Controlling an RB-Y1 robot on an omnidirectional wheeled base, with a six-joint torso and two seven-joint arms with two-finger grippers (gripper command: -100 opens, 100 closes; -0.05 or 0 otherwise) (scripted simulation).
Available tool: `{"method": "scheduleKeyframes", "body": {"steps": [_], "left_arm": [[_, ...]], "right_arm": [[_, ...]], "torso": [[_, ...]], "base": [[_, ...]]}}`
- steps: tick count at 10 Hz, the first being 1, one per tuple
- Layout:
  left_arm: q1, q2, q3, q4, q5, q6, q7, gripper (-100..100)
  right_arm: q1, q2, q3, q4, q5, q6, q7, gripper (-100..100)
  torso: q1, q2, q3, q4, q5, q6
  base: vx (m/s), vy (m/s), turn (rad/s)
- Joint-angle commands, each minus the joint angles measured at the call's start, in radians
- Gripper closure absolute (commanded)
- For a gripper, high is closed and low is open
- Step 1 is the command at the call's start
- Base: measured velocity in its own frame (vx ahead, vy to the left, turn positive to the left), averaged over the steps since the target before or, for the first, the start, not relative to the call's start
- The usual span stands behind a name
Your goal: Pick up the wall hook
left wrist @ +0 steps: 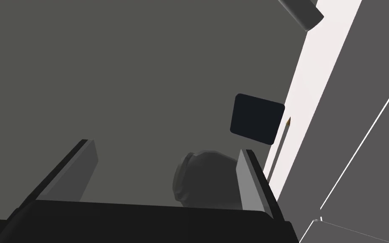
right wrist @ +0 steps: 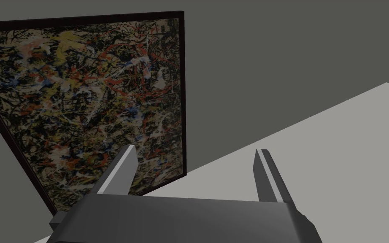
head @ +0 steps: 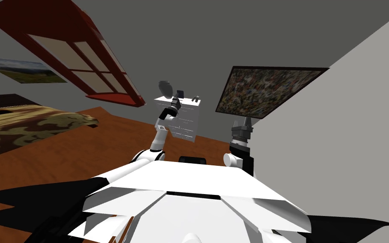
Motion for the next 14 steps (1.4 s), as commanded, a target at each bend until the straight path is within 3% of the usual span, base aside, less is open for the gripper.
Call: {"method": "scheduleKeyframes", "body": {"steps": [1,2,3,5,6,8,9,11,12,14], "left_arm": [[-0.050,-0.002,0.002,0.022,0.002,0.025,-0.001,-100],[-0.063,-0.002,0.002,0.022,0.002,0.025,-0.001,-100],[-0.103,-0.001,-0.007,0.075,0.032,0.071,-0.003,-100],[-0.150,-0.001,-0.007,0.082,0.032,0.095,-0.003,-100],[-0.185,0.000,-0.016,0.130,0.063,0.136,-0.005,-100],[-0.236,0.000,-0.016,0.143,0.063,0.166,-0.005,-100],[-0.276,0.001,-0.026,0.193,0.094,0.208,-0.007,-100],[-0.323,0.001,-0.026,0.205,0.094,0.238,-0.007,-100],[-0.360,0.002,-0.038,0.255,0.126,0.275,-0.008,-100],[-0.409,0.002,-0.038,0.269,0.126,0.311,-0.008,-100]], "right_arm": [[0.000,0.000,0.000,0.000,0.000,0.000,0.000,0],[0.000,0.000,0.000,0.000,0.000,0.000,0.000,0],[0.000,0.000,0.000,0.000,0.000,0.000,0.000,0],[0.000,0.000,0.000,0.000,0.000,0.000,0.000,0],[0.000,0.000,0.000,0.000,0.000,0.000,0.000,0],[0.000,0.000,0.000,0.000,0.000,0.000,0.000,0],[0.000,0.000,0.000,0.000,0.000,0.000,0.000,0],[0.000,0.000,0.000,0.000,0.000,0.000,0.000,0],[0.000,0.000,0.000,0.000,0.000,0.000,0.000,0],[0.000,0.000,0.000,0.000,0.000,0.000,0.000,0]], "torso": [[0.000,0.000,0.000,0.000,0.000,0.000],[-0.001,-0.001,-0.001,0.000,0.000,0.000],[-0.001,-0.002,-0.001,0.000,0.000,0.000],[-0.001,-0.001,-0.001,0.000,0.000,0.000],[-0.001,-0.001,-0.001,0.000,0.000,0.000],[-0.001,-0.001,-0.001,0.000,0.000,0.000],[-0.001,-0.001,-0.001,0.000,0.000,0.000],[-0.001,-0.002,-0.001,0.000,0.000,0.000],[-0.001,-0.002,-0.001,0.000,0.000,0.000],[-0.001,-0.002,-0.001,-0.001,0.000,0.000]], "base": [[-0.017,0.010,-0.006],[0.000,0.000,0.000],[-0.022,0.007,0.058],[-0.022,0.012,0.009],[-0.025,0.015,0.046],[-0.019,0.013,0.016],[-0.012,0.016,0.065],[-0.009,0.009,0.010],[-0.003,0.010,0.060],[-0.001,0.004,0.023]]}}
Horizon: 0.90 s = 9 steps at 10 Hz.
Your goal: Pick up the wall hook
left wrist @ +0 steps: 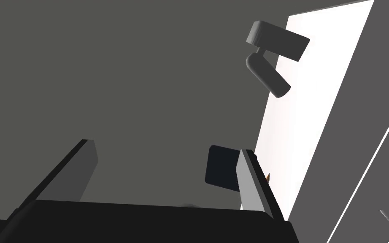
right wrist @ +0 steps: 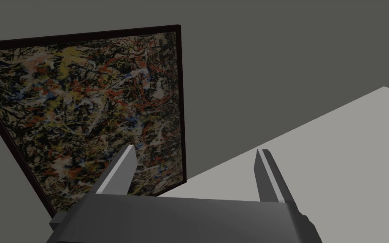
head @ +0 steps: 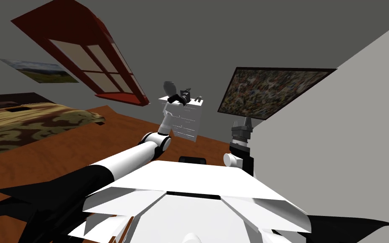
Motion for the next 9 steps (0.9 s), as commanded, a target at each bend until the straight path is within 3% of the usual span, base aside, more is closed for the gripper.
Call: {"method": "scheduleKeyframes", "body": {"steps": [1,3,4,6,7,9], "left_arm": [[-0.050,0.002,-0.013,0.050,0.034,0.050,0.000,-100],[-0.099,0.002,-0.013,0.067,0.034,0.084,0.000,-100],[-0.137,0.003,-0.026,0.125,0.067,0.117,0.000,-100],[-0.182,0.003,-0.026,0.132,0.067,0.157,0.000,-100],[-0.223,0.004,-0.040,0.186,0.100,0.190,0.001,-100],[-0.264,0.004,-0.040,0.198,0.100,0.230,0.001,-100]], "right_arm": [[0.000,0.000,0.000,0.000,0.000,0.000,0.000,0],[0.000,0.000,0.000,0.000,0.000,0.000,0.000,0],[0.000,0.000,0.000,0.000,0.000,0.000,0.000,0],[0.000,0.000,0.000,0.000,0.000,0.000,0.000,0],[0.000,0.000,0.000,0.000,0.000,0.000,0.000,0],[0.000,0.000,0.000,0.000,0.000,0.000,0.000,0]], "torso": [[0.000,0.000,0.000,0.000,0.000,0.000],[0.000,-0.001,0.000,0.000,0.000,0.000],[0.000,0.000,0.000,0.000,0.000,0.000],[0.000,-0.001,-0.001,0.000,0.000,0.000],[0.000,-0.001,-0.001,0.000,0.000,0.000],[0.000,-0.002,-0.001,-0.001,0.000,0.000]], "base": [[0.005,0.007,0.065],[0.006,0.003,0.020],[0.016,0.001,0.071],[0.015,0.000,0.017],[0.023,-0.003,0.063],[0.022,-0.001,0.030]]}}
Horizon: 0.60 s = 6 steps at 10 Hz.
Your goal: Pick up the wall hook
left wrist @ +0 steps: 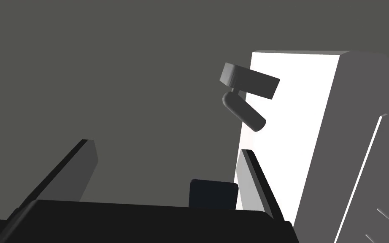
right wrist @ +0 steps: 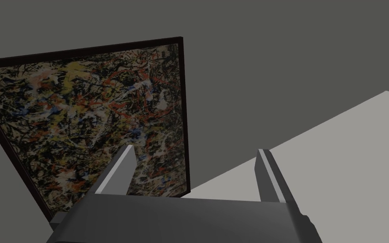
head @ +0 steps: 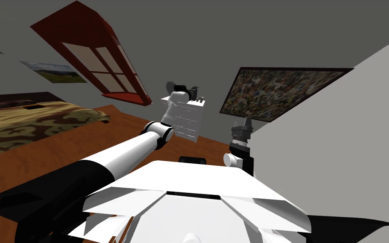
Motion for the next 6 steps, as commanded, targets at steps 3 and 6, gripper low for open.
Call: {"method": "scheduleKeyframes", "body": {"steps": [3,6], "left_arm": [[-0.084,0.002,-0.015,0.057,0.032,0.090,0.004,-100],[-0.185,0.007,-0.048,0.152,0.097,0.185,0.008,-100]], "right_arm": [[0.000,0.000,0.000,0.000,0.000,0.000,0.000,0],[0.000,0.000,0.000,0.000,0.000,0.000,0.000,0]], "torso": [[0.000,-0.001,-0.001,0.000,0.000,0.000],[0.000,-0.002,-0.001,0.000,0.000,0.000]], "base": [[0.031,-0.005,0.040],[0.055,-0.010,0.076]]}}
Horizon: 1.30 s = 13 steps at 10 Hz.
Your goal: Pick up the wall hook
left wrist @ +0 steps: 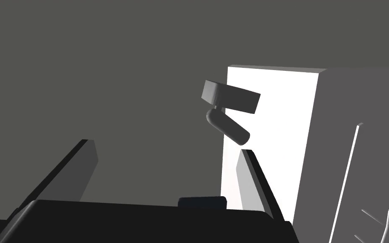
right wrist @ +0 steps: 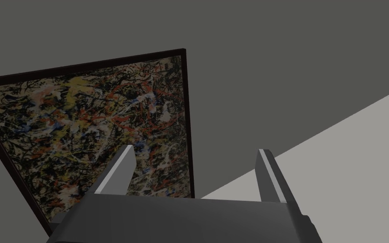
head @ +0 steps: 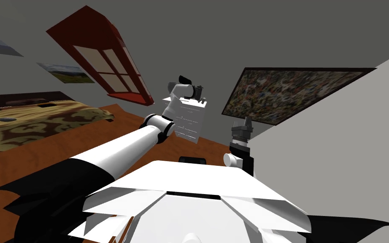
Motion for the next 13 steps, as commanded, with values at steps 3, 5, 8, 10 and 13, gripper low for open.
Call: {"method": "scheduleKeyframes", "body": {"steps": [3,5,8,10,13], "left_arm": [[-0.104,0.005,-0.025,0.094,0.050,0.105,0.003,-100],[-0.137,0.005,-0.025,0.117,0.050,0.139,0.003,-100],[-0.202,0.009,-0.043,0.180,0.081,0.205,0.006,-100],[-0.264,0.012,-0.061,0.242,0.112,0.266,0.010,-100],[-0.321,0.014,-0.079,0.302,0.141,0.332,0.014,-100]], "right_arm": [[0.000,0.000,0.000,0.000,0.000,0.000,0.000,0],[0.000,0.000,0.000,0.000,0.000,0.000,0.000,0],[0.000,0.000,0.000,0.000,0.000,0.000,0.000,0],[0.000,0.000,0.000,0.000,0.000,0.000,0.000,0],[0.000,0.000,0.000,0.000,0.000,0.000,0.000,0]], "torso": [[0.000,0.002,0.001,0.000,0.000,0.000],[0.000,0.001,0.000,0.000,0.000,0.000],[0.000,0.000,0.000,0.000,0.000,0.000],[0.000,0.001,0.000,0.000,0.000,0.000],[-0.001,-0.002,-0.002,-0.001,0.000,0.000]], "base": [[0.051,-0.017,0.041],[0.046,-0.016,0.027],[0.056,-0.021,0.046],[0.069,-0.022,0.080],[0.089,-0.037,0.040]]}}
